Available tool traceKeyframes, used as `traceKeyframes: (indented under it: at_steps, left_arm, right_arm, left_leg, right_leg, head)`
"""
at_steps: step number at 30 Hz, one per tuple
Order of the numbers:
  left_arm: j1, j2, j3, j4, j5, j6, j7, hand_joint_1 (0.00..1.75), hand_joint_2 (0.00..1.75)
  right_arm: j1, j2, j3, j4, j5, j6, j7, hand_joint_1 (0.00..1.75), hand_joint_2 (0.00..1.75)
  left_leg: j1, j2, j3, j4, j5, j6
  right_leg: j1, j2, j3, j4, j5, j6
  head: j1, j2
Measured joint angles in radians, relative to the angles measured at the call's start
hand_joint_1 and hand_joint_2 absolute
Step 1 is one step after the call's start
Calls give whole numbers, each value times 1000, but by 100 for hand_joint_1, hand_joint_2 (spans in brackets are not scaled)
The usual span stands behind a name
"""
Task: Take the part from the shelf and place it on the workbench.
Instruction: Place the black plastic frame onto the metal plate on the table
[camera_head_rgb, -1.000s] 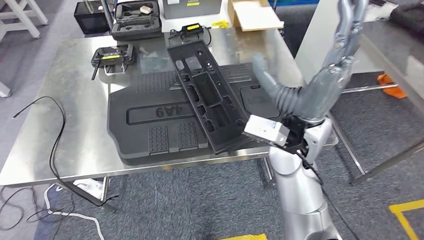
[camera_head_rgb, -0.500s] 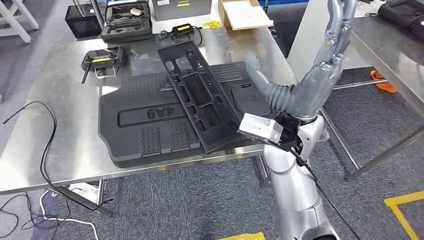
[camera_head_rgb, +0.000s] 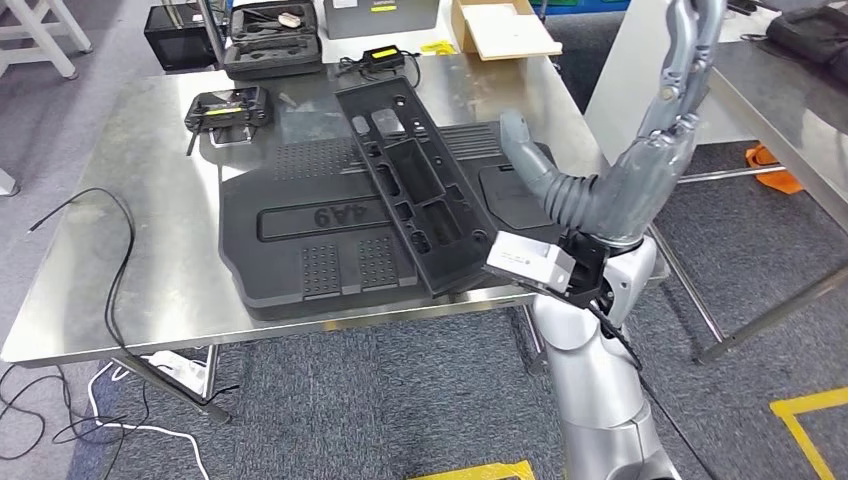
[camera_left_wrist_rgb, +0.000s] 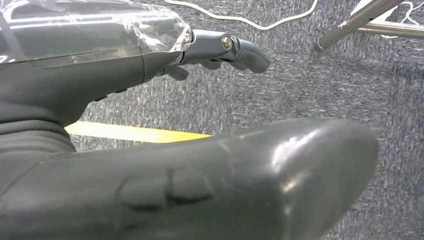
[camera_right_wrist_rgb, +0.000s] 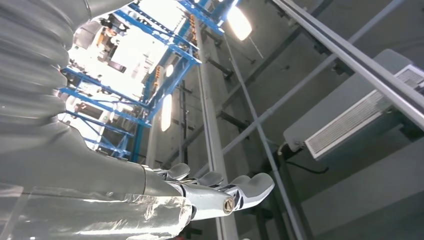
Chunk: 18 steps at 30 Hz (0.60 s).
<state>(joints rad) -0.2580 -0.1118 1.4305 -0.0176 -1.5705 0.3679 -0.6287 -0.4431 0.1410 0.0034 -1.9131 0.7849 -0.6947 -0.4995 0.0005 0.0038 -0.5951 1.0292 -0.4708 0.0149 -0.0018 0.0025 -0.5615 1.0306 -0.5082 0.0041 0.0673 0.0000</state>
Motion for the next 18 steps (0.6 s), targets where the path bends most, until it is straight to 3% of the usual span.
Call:
traceKeyframes:
  at_steps: [2,4,5,7,8,9,10,11,12,14,15,18]
  left_arm:
    - [0,-1,0,0,0,0,0,0,0]
    - [0,-1,0,0,0,0,0,0,0]
    - [-1,-1,0,0,0,0,0,0,0]
    - [0,-1,0,0,0,0,0,0,0]
    - [1,-1,0,0,0,0,0,0,0]
    - [2,-1,0,0,0,0,0,0,0]
    - [2,-1,0,0,0,0,0,0,0]
    - [2,-1,0,0,0,0,0,0,0]
    - [2,-1,0,0,0,0,0,0,0]
    - [1,-1,0,0,0,0,1,0,0]
    - [1,-1,0,0,0,0,1,0,0]
    - [2,-1,0,0,1,0,1,0,0]
  right_arm:
    - [0,0,0,0,-2,0,0,0,175]
    - [0,0,0,0,-3,0,2,0,175]
    - [1,0,0,0,-3,0,2,0,175]
    - [1,0,0,0,-3,0,3,0,175]
    - [2,0,0,0,-3,0,4,0,175]
    - [3,0,0,0,-3,0,4,0,175]
    - [4,-1,0,0,-3,0,4,0,175]
    - [5,-1,0,0,-3,0,4,0,175]
    - [5,-1,0,0,-3,0,4,0,175]
    - [5,-1,0,0,-3,0,4,0,175]
    - [5,-1,0,0,-3,0,4,0,175]
    - [5,-1,0,0,-2,0,9,0,175]
  left_leg:
    - [0,0,-4,-1,5,-12]
    - [0,-2,-9,18,-14,-22]
    - [1,-3,-23,55,-43,-27]
    - [5,-4,-70,179,-118,-35]
    - [7,-3,-93,241,-146,-39]
    - [10,-3,-102,274,-155,-42]
    - [12,-3,-92,269,-144,-44]
    - [14,-3,-63,223,-117,-45]
    - [17,-3,-23,151,-84,-45]
    - [17,-5,36,31,-44,-43]
    - [15,-6,45,5,-40,-40]
    - [12,-6,38,-1,-33,-21]
  right_leg:
    - [1,1,-2,-6,6,-7]
    - [-5,-2,-4,-14,16,-16]
    - [-9,-4,-5,-19,21,-20]
    - [-10,-7,-13,-19,27,-25]
    - [-10,-8,-17,-18,29,-25]
    - [-10,-8,-20,-17,31,-24]
    - [-11,-8,-23,-15,32,-23]
    - [-12,-8,-25,-12,33,-21]
    - [-13,-8,-26,-9,32,-19]
    - [-11,-7,-31,1,32,-11]
    - [-10,-6,-34,4,33,-6]
    - [-12,-5,-40,6,36,10]
  head:
    - [-1,0]
    - [-4,0]
    - [-7,0]
    - [-14,0]
    - [-16,0]
    - [-17,0]
    - [-18,0]
    - [-18,0]
    - [-19,0]
    - [-21,0]
    - [-21,0]
    - [-19,0]
